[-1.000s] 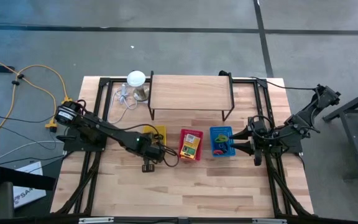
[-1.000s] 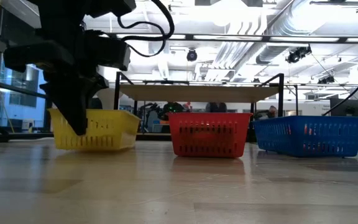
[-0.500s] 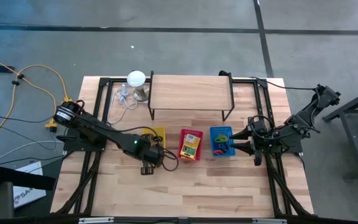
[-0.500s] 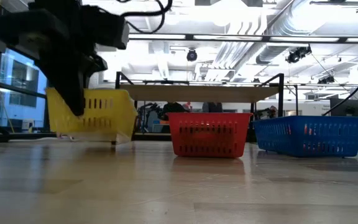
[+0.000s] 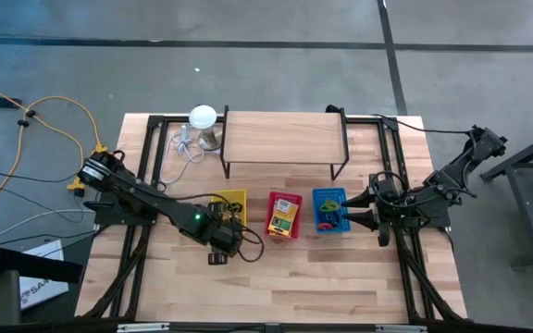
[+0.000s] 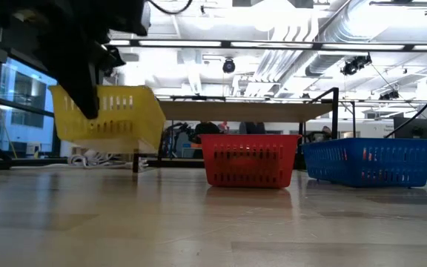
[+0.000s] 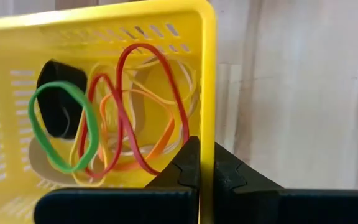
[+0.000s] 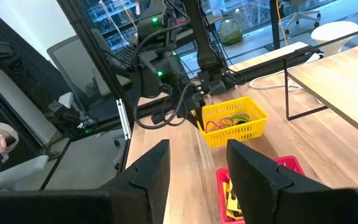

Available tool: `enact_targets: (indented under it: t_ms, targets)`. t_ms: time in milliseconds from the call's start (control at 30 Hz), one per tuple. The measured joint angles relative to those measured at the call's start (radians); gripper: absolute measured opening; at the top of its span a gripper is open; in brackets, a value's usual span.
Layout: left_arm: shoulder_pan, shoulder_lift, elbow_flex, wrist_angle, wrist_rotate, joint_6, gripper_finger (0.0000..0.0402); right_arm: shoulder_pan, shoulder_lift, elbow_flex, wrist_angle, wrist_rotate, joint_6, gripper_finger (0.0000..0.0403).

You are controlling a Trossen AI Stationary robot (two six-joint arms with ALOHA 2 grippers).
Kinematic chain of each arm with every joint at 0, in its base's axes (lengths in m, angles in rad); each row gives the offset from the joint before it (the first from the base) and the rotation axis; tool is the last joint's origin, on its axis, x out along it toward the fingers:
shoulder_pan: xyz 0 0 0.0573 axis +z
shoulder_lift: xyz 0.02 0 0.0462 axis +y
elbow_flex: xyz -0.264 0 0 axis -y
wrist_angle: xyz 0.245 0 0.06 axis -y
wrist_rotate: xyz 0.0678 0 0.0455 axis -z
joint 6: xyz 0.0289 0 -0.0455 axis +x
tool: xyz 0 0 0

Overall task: Pick & Place Office Desk Supplies
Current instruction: Put the yellow bin with the rubber bands on the shelf

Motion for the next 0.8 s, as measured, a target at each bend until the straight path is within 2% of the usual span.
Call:
enact_targets:
  t_ms: [633, 800]
  targets:
    - [-0.074, 0.000, 0.049, -0.048, -0.026, -0.054, 0.0001, 0.000, 0.000, 0.000, 0.000, 0.000, 0.000, 0.0146]
    - [-0.075, 0.000, 0.102, -0.107, -0.026, -0.054, 0.0001, 0.000, 0.000, 0.000, 0.000, 0.000, 0.000, 0.0146]
